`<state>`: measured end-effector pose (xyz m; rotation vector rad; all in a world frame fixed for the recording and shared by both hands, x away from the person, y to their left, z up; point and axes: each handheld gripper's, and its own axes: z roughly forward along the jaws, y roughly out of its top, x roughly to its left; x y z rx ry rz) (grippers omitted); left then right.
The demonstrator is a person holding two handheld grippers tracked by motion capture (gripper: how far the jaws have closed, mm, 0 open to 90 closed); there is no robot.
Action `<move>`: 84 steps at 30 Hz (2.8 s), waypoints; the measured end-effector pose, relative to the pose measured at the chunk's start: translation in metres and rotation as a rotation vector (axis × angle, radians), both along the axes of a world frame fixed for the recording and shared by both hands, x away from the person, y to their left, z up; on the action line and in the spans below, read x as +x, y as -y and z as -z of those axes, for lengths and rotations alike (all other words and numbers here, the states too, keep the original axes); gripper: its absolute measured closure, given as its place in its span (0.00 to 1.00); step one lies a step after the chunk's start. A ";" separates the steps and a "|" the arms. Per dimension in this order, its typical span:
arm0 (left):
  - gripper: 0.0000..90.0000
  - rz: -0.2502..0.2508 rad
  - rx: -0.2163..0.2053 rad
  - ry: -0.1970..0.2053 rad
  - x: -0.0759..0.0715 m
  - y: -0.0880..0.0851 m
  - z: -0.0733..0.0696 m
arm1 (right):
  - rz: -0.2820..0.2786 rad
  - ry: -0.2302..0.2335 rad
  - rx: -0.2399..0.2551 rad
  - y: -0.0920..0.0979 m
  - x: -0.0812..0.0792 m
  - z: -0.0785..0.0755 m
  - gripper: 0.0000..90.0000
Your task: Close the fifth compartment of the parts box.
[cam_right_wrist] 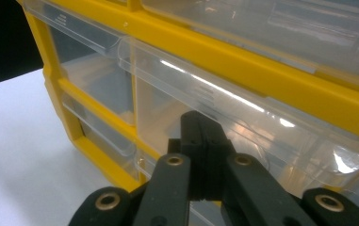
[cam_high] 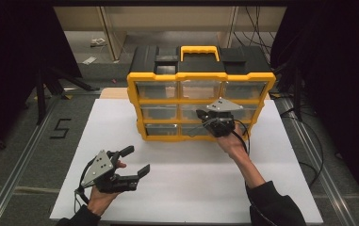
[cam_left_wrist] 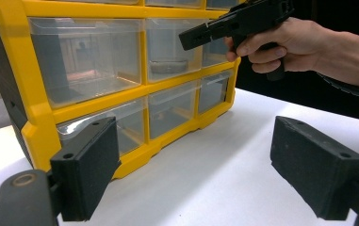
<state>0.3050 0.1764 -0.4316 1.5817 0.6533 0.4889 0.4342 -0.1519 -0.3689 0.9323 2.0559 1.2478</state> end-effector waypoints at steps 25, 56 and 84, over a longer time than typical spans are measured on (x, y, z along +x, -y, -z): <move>0.18 -0.001 -0.001 -0.002 0.000 0.000 0.000 | 0.009 -0.014 0.024 0.001 0.007 0.000 1.00; 0.18 -0.004 0.001 -0.002 0.000 0.000 0.000 | -0.026 -0.016 0.036 -0.001 -0.013 -0.010 0.83; 0.18 -0.006 0.000 -0.002 0.000 0.000 -0.001 | -0.164 0.004 0.129 -0.004 -0.049 -0.026 0.40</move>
